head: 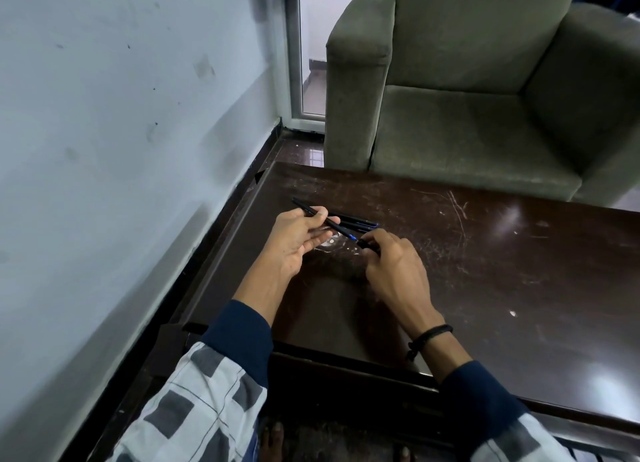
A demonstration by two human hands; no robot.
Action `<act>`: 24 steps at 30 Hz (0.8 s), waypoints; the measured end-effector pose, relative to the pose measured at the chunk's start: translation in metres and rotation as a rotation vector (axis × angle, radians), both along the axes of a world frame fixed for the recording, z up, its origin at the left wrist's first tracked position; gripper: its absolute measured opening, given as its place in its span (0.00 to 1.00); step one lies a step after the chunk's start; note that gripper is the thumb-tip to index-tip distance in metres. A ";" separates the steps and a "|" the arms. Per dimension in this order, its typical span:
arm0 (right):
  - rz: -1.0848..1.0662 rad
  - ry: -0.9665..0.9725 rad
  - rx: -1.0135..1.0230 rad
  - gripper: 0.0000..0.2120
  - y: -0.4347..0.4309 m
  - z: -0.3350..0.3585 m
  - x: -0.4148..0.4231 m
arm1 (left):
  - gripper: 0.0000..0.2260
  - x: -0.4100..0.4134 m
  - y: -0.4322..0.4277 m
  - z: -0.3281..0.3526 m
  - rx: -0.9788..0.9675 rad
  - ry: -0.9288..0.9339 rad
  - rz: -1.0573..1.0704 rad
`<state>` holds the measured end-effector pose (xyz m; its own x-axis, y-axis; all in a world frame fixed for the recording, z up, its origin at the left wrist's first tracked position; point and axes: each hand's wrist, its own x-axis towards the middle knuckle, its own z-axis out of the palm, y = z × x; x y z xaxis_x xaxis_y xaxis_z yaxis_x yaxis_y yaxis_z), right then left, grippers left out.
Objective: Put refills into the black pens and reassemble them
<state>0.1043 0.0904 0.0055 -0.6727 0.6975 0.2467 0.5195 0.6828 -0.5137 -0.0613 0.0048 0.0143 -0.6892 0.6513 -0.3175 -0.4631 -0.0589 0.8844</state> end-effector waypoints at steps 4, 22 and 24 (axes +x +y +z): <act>0.017 0.026 -0.004 0.12 -0.002 0.003 0.000 | 0.06 0.000 0.000 0.000 -0.021 0.003 -0.014; -0.017 0.143 0.049 0.10 0.004 -0.006 0.003 | 0.05 0.033 0.015 -0.008 -0.059 -0.027 -0.066; -0.003 0.168 0.072 0.09 0.003 -0.007 0.005 | 0.05 0.037 0.016 -0.008 -0.069 -0.041 -0.043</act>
